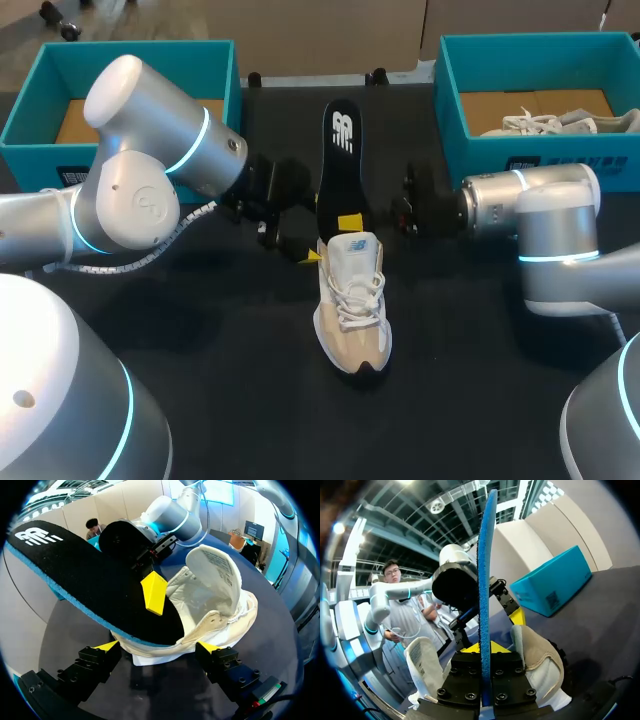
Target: Take the shoe out of the shoebox, open the shoe tongue, remove and reinsert the insole, then place the shoe into the shoebox
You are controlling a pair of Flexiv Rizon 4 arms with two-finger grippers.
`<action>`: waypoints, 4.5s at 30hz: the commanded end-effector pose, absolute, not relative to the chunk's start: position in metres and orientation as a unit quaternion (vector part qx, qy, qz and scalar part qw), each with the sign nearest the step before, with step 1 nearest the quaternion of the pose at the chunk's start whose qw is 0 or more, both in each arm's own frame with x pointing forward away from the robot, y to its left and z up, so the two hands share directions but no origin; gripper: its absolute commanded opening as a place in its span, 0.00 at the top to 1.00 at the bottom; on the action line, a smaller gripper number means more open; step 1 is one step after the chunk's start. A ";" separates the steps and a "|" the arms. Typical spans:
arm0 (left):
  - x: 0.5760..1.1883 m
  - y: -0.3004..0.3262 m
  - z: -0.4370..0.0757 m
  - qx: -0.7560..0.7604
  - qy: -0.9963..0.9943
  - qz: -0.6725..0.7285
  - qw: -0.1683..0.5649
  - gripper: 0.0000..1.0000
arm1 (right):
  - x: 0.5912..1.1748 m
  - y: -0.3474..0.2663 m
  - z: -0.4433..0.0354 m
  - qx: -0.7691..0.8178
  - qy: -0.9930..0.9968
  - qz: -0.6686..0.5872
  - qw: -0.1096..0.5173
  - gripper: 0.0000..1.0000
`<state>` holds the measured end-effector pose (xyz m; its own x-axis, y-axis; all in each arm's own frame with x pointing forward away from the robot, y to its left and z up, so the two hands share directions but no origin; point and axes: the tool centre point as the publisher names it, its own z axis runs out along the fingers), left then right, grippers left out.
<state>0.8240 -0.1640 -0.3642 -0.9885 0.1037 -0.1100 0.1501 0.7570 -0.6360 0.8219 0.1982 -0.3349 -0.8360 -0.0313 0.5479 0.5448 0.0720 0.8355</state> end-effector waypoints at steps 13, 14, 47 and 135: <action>0.824 -0.165 -0.364 0.067 0.937 -0.340 0.034 0.00 | 0.802 0.200 -0.355 -0.209 -0.698 -0.641 0.240 1.00; 0.824 -0.165 -0.364 0.067 0.937 -0.340 0.034 0.00 | 0.801 0.200 -0.357 -0.211 -0.698 -0.640 0.241 1.00; 0.824 -0.165 -0.364 0.067 0.937 -0.340 0.034 0.00 | 0.797 0.201 -0.350 -0.208 -0.713 -0.634 0.215 0.67; 0.824 -0.165 -0.364 0.067 0.937 -0.340 0.034 0.00 | 0.818 0.203 -0.336 -0.152 -0.727 -0.607 0.282 1.00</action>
